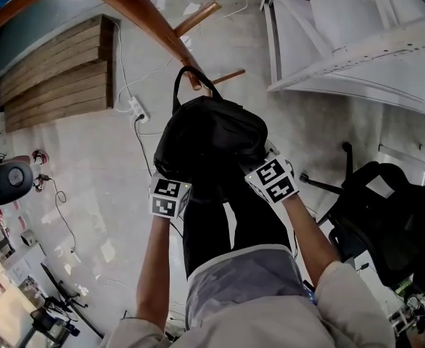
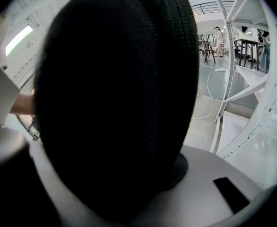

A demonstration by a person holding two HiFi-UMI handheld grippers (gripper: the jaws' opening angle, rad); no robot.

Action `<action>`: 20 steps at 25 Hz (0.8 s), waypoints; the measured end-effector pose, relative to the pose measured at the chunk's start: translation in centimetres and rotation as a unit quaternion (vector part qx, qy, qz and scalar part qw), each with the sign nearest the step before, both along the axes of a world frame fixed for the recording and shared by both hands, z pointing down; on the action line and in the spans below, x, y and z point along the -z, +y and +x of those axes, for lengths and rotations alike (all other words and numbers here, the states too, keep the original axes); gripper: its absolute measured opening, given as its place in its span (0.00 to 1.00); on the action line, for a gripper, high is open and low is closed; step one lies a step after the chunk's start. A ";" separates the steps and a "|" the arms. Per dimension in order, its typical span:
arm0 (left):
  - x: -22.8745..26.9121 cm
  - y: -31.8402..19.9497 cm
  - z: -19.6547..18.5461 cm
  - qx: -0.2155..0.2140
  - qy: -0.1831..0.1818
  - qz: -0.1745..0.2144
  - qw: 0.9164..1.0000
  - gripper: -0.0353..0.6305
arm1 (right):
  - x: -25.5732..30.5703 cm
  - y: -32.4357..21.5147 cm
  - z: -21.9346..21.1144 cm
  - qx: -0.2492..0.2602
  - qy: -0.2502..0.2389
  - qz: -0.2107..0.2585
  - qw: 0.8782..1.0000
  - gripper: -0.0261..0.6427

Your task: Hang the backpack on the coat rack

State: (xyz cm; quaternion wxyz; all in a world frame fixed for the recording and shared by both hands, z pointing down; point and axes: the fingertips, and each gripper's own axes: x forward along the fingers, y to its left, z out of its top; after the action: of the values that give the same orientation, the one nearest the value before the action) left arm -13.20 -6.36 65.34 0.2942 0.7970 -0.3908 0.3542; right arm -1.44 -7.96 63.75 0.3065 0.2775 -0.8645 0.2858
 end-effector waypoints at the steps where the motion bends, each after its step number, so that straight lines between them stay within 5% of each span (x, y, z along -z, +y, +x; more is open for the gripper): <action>1: -0.2 0.0 -0.1 0.001 0.000 -0.002 1.000 0.25 | -0.2 0.0 -0.1 0.002 0.000 0.001 1.000 0.21; 20: -3.9 -1.4 0.3 0.004 -0.002 -0.025 1.000 0.25 | -4.2 -1.5 0.2 0.003 0.010 -0.006 1.000 0.21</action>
State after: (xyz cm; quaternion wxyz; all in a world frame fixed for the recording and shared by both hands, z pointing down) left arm -12.88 -7.74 69.20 0.3147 0.7871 -0.3857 0.3643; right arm -1.27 -9.45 67.91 0.3177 0.2761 -0.8603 0.2876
